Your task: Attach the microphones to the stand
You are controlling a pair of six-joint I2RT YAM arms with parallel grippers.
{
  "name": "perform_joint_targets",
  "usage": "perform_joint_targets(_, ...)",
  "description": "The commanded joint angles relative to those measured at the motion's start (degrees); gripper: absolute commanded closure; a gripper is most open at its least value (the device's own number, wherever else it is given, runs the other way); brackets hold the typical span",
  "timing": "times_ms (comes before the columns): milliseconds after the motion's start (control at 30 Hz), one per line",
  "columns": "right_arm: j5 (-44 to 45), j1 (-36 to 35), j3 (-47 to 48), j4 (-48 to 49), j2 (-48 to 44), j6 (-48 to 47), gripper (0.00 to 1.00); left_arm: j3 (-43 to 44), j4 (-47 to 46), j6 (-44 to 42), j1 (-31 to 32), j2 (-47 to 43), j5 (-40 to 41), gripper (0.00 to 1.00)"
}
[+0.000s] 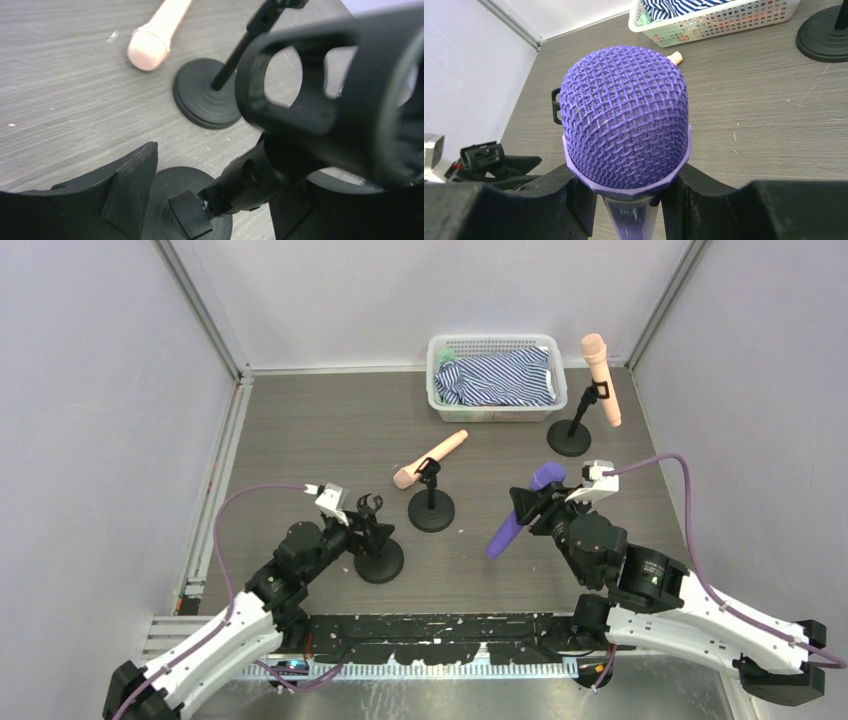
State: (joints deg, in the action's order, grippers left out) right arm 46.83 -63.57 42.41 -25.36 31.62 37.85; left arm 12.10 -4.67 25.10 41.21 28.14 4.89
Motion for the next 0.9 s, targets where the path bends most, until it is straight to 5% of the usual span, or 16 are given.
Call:
perform_joint_targets(0,0.62,0.08,0.51,1.39,-0.46,0.61,0.99,1.9,-10.38,0.73,-7.06,6.86,-21.78,0.27)
perform_joint_targets(200,1.06,0.06,0.27,1.06,-0.49,0.38,0.99,3.9,-12.51,-0.58,-9.39,11.14,-27.89,0.41)
perform_joint_targets(467,0.73,0.03,0.12,2.21,0.77,0.12,0.99,6.09,-1.66,-4.79,-9.42,7.32,-23.65,0.98)
perform_joint_targets(867,0.28,0.03,0.17,2.6,1.28,0.07,0.99,11.95,0.1,-6.22,-9.31,7.7,-4.03,0.99)
